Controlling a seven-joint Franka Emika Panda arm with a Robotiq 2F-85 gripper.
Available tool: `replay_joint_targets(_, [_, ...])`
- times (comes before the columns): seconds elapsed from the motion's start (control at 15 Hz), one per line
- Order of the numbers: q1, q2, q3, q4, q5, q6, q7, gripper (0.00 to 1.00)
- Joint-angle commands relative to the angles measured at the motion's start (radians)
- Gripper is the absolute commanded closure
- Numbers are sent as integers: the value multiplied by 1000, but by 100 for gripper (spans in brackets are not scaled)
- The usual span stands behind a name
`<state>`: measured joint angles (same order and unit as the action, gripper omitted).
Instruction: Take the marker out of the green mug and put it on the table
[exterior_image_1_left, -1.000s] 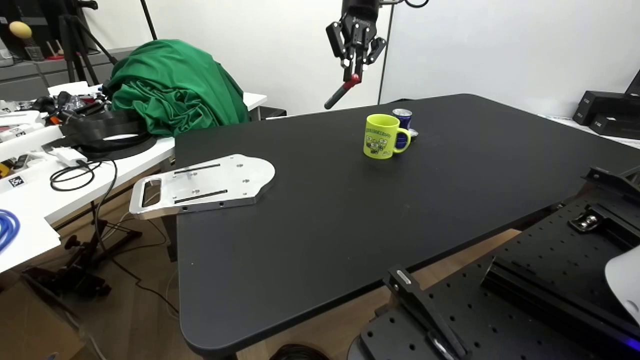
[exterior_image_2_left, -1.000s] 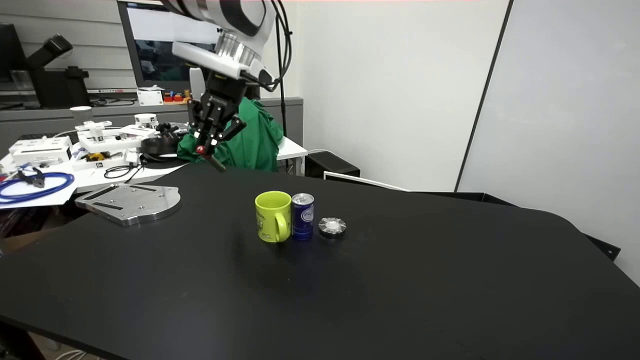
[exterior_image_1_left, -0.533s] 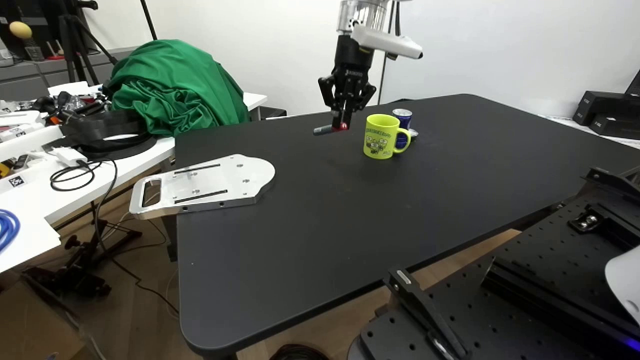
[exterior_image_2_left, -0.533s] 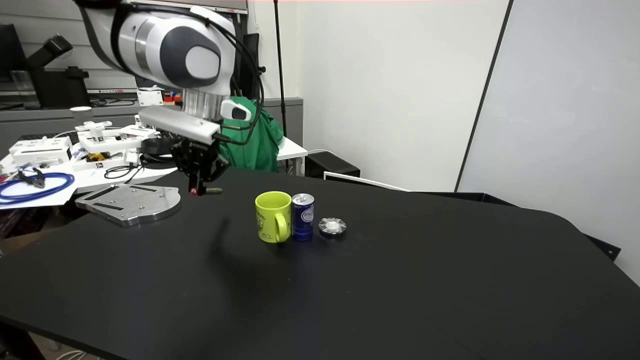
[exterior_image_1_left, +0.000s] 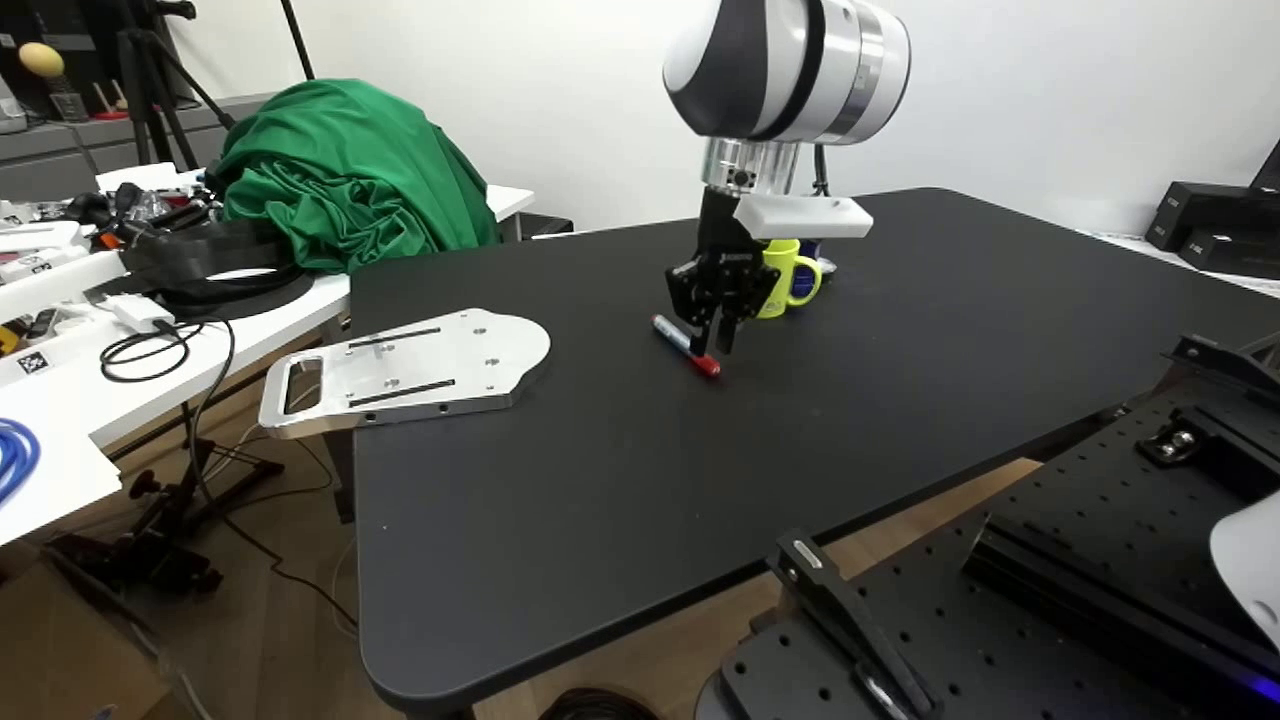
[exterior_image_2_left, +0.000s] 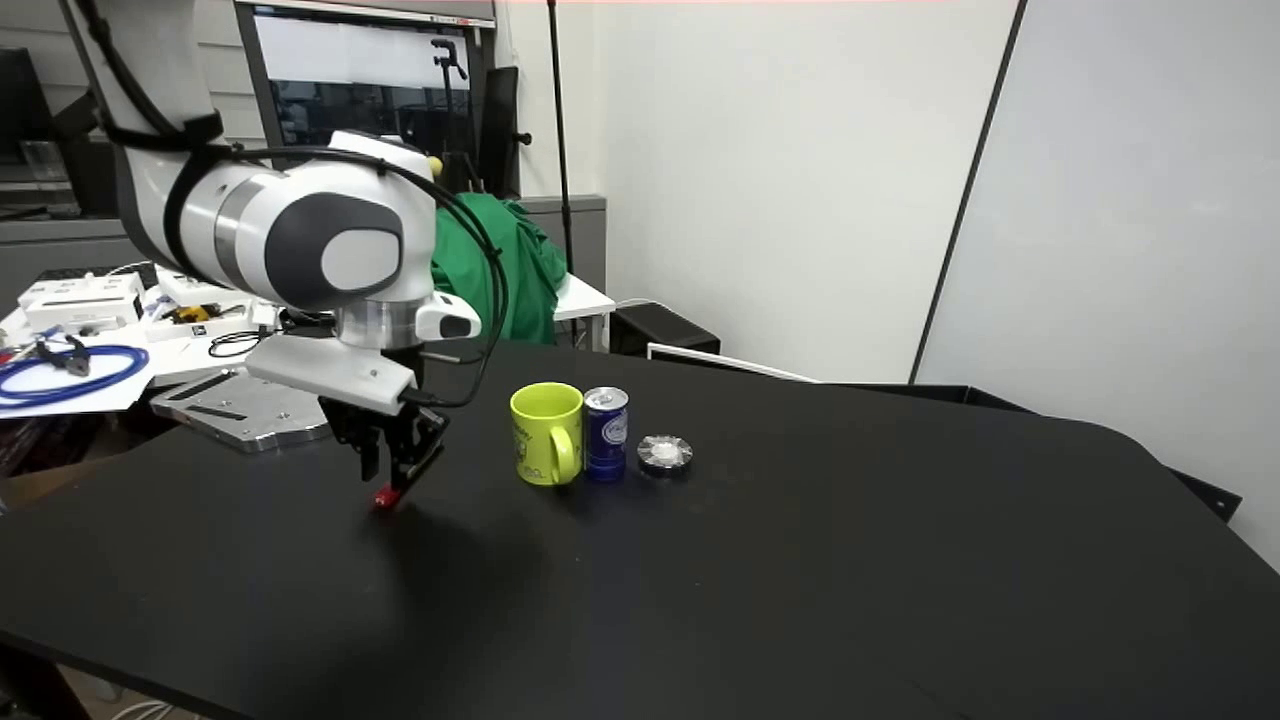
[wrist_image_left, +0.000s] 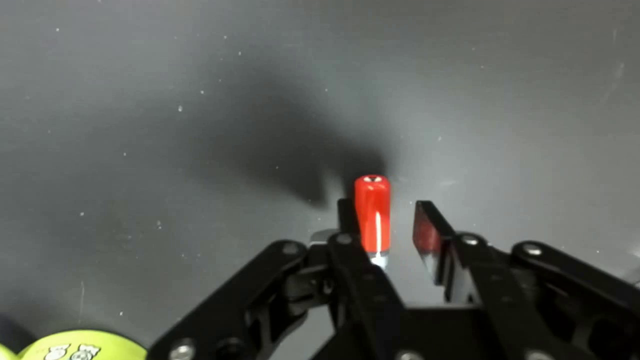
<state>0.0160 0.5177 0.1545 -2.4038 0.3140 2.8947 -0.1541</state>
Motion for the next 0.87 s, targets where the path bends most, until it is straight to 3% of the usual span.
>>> replay_joint_targets(0.0, [-27, -22, 25, -8, -35, -23, 49, 32])
replay_joint_targets(0.33, [-82, -170, 83, 6, 27, -208, 30, 1])
replay_joint_targets(0.4, [-104, -207, 104, 13, 55, -273, 1, 0])
replay_joint_targets(0.47, [-57, -119, 62, 25, 19, -183, 14, 11])
replay_joint_targets(0.6, [-66, -183, 69, 27, 45, -255, 3, 0])
replay_joint_targets(0.8, [-67, -202, 70, 25, 50, -270, 2, 0])
